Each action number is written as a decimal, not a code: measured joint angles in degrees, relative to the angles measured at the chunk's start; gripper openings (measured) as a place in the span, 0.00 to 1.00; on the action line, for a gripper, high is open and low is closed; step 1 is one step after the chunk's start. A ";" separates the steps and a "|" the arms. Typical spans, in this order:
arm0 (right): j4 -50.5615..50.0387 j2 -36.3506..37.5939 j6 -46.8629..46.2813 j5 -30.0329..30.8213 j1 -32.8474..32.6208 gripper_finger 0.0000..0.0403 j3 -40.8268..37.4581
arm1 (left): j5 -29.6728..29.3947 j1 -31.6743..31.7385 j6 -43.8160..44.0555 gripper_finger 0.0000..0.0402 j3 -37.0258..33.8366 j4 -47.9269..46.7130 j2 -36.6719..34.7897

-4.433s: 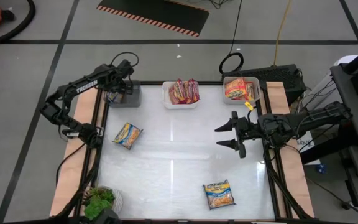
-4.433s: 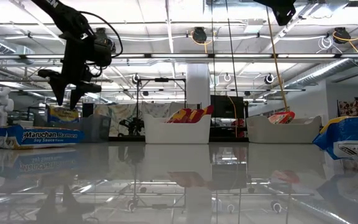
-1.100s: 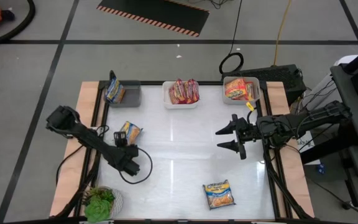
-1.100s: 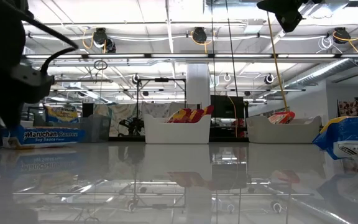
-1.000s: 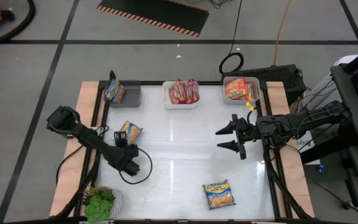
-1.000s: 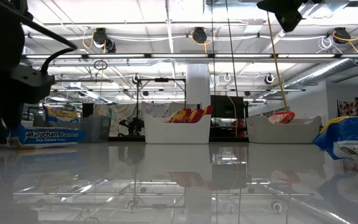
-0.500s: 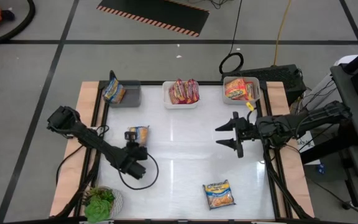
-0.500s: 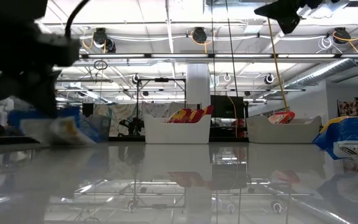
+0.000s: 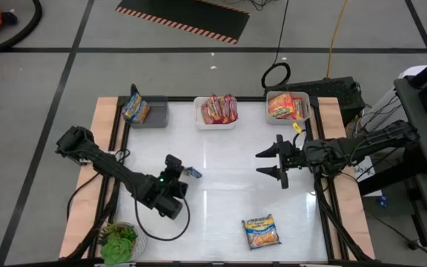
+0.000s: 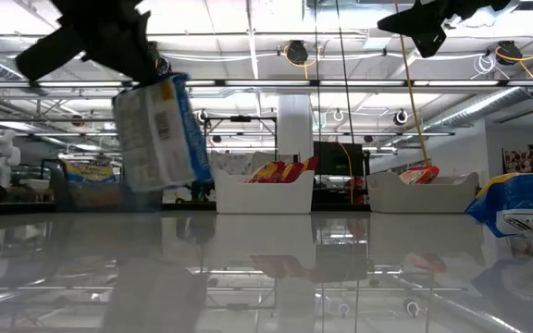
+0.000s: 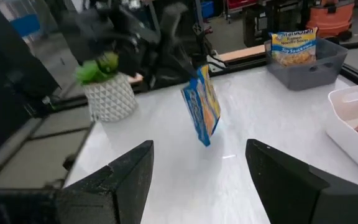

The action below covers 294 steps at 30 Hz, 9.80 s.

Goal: Sort Maruchan noodles
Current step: Put the top blue noodle pack into the black bin

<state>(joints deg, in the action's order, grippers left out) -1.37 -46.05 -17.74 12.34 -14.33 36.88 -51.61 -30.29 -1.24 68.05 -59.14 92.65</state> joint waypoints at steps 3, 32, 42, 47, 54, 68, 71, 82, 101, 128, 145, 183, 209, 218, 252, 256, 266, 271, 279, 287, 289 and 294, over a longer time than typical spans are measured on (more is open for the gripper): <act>0.53 -2.79 0.67 2.00 0.00 0.62 0.00 | -1.32 0.67 -3.81 0.01 0.92 2.85 -0.01; 42.68 -39.10 37.56 24.26 -5.49 0.62 -0.04 | -7.29 5.86 -22.62 0.01 0.92 37.89 -0.01; 52.17 -41.06 37.92 26.60 -6.76 0.58 0.00 | -5.30 6.59 -22.51 0.01 0.92 43.68 -0.01; 53.27 -41.04 33.11 27.50 -6.82 0.57 0.00 | -3.69 6.94 -22.52 0.01 0.92 48.59 -0.01; 54.13 -41.04 33.66 31.04 -7.58 0.57 0.00 | -3.49 7.20 -22.53 0.01 0.92 50.04 -0.01; 47.07 -41.04 35.36 31.07 -6.14 0.57 0.42 | -0.68 7.40 -22.53 0.01 0.92 57.93 -0.01; 46.72 -41.04 35.45 31.06 -6.14 0.55 0.42 | 1.27 7.40 -22.63 0.01 0.92 59.77 -0.01; 46.80 -41.04 36.72 31.08 -6.14 0.32 0.42 | 2.69 7.40 -22.28 0.01 0.92 60.51 -0.01; 46.49 -40.32 42.42 31.16 -6.21 0.28 0.39 | 4.67 7.16 -18.73 0.02 0.92 60.53 -0.02; 41.84 -34.44 50.13 40.35 -10.56 0.29 0.44 | -15.19 -1.12 1.87 0.59 0.90 64.21 -7.93; 51.71 -34.40 72.98 41.61 -18.77 0.28 0.44 | -9.25 -5.48 29.94 0.59 0.90 49.48 -17.05; 72.73 -63.29 125.35 42.82 -26.29 0.29 25.31 | 35.19 -0.06 71.65 0.59 0.73 36.00 -16.24; 71.00 -63.23 122.00 43.67 -26.58 0.29 25.24 | 41.42 0.82 72.31 0.59 0.53 52.68 -9.06; 70.92 -63.25 121.99 43.16 -26.52 0.29 25.24 | 42.81 0.66 74.03 0.59 0.53 53.20 -8.65; 71.16 -63.23 124.23 45.82 -26.03 0.29 25.24 | 47.19 0.12 76.69 0.33 0.60 64.10 -0.38; 71.08 -63.23 125.56 45.97 -25.89 0.31 25.24 | 47.12 0.20 75.70 0.33 0.60 63.73 -0.38; 75.52 -63.16 126.26 49.54 -25.62 0.43 25.22 | 45.69 2.17 70.28 0.33 0.57 63.70 -0.45; 76.62 -63.09 128.77 50.73 -25.56 0.49 25.22 | 46.19 3.66 68.77 0.33 0.57 63.61 -1.20; 76.59 -60.50 127.93 47.68 -28.14 0.64 25.22 | 46.33 6.23 65.36 0.33 0.57 63.48 -4.70; 76.49 -57.95 127.93 50.05 -30.05 0.70 25.22 | 46.90 8.80 61.44 0.33 0.60 61.34 -6.92; 75.94 -57.67 127.03 50.83 -30.04 0.70 25.19 | 46.67 9.29 60.68 0.33 0.51 59.13 -7.48; 75.42 -56.59 123.50 50.98 -29.87 0.70 23.32 | 46.68 11.25 58.91 0.33 0.56 58.35 -8.26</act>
<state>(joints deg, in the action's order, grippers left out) 74.05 -102.64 105.76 63.32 -44.20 60.21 -4.93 -19.04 57.68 68.61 -0.78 84.40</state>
